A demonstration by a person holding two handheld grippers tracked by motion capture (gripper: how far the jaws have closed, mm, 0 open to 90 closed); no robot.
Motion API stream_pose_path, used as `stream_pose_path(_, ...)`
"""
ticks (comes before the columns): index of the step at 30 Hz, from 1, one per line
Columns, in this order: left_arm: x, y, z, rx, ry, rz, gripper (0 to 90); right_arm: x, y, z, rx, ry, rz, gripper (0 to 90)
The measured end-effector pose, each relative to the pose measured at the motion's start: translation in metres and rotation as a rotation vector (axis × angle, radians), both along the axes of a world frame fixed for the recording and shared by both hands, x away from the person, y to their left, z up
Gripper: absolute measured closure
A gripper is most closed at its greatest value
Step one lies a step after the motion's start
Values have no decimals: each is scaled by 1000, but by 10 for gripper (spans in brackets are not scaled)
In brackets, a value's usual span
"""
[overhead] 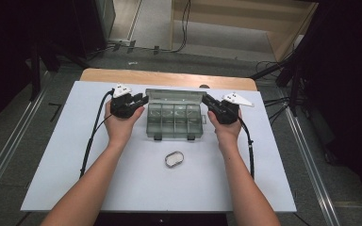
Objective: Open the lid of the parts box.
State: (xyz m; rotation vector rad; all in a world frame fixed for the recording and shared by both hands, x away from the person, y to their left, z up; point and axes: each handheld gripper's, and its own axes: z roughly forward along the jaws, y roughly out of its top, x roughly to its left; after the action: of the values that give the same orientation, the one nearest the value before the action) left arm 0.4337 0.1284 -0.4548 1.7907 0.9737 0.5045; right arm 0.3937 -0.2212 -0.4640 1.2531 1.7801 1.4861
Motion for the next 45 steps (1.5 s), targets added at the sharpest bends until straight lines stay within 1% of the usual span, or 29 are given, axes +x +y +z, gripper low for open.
stream_pose_path(2,1,-2,-2,9,-11,-6,740,0,0,1,1,1,-4,796)
stream_pose_path(6,4,-4,-4,6,-20,-9,823,1,1,1,2,2,-8,798)
stream_pose_path(9,5,-7,-2,16,-24,3,837,3,0,1,3,-1,-14,800)
stream_pose_path(14,9,-10,0,25,-16,23,850,7,1,3,-4,1,-19,801)
stream_pose_path(20,14,-10,1,9,-7,29,853,17,3,2,-11,9,-45,791)
stream_pose_path(23,17,-11,2,10,-1,32,853,21,4,-2,-11,15,-64,782)
stream_pose_path(25,19,-11,3,7,3,34,853,22,5,-6,-1,28,-80,776)
stream_pose_path(28,21,-11,2,-1,5,35,853,25,7,-11,0,45,-98,775)
stream_pose_path(30,22,-11,2,-1,5,34,853,27,8,-14,0,52,-111,798)
stream_pose_path(32,23,-12,2,1,0,38,852,27,10,-15,-2,48,-120,830)
stream_pose_path(33,24,-12,1,4,-3,39,851,27,13,-14,-22,41,-135,838)
stream_pose_path(34,25,-13,1,8,-6,40,845,27,14,-14,-30,42,-143,843)
stream_pose_path(36,28,-15,-2,18,-9,48,823,28,14,-13,-27,49,-156,848)
stream_pose_path(37,29,-15,-4,21,-3,52,809,29,14,-13,-27,49,-155,849)
stream_pose_path(38,31,-15,-6,13,2,55,807,30,14,-12,-28,53,-157,850)
stream_pose_path(42,36,-15,-15,5,19,60,803,34,14,-11,-27,71,-156,853)
stream_pose_path(45,41,-15,-21,-4,28,63,780,37,13,-10,-24,77,-151,854)
